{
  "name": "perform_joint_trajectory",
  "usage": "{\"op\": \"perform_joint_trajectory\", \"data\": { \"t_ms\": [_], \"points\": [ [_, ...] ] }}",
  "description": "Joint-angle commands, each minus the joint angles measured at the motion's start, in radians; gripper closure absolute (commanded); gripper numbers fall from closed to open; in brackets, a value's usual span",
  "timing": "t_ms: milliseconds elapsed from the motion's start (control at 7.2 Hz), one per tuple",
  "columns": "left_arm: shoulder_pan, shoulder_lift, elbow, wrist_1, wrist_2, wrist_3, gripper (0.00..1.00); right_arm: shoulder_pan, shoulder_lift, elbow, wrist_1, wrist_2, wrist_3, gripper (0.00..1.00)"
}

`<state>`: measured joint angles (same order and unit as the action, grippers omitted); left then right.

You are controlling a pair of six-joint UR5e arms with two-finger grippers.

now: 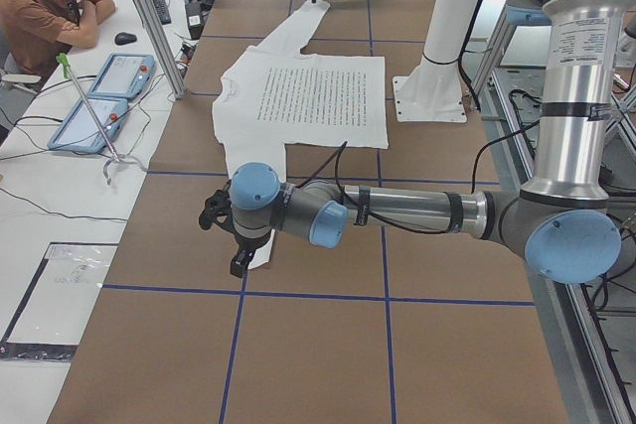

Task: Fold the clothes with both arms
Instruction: 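Reach the right gripper to the nearest sleeve cuff and grasp it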

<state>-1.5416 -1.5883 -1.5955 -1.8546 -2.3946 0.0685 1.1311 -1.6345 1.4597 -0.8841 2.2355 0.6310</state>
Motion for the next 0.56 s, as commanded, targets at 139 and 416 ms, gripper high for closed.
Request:
{"op": "perform_joint_trajectory", "data": {
  "t_ms": [139, 416],
  "points": [
    [0.0, 0.001, 0.012, 0.0, 0.0, 0.002, 0.0, 0.021, 0.005, 0.169, -0.007, 0.077, 0.018, 1.0],
    [0.0, 0.001, 0.017, -0.002, 0.002, 0.004, 0.0, 0.022, 0.199, 0.188, -0.038, 0.208, 0.14, 1.0]
  ]
}}
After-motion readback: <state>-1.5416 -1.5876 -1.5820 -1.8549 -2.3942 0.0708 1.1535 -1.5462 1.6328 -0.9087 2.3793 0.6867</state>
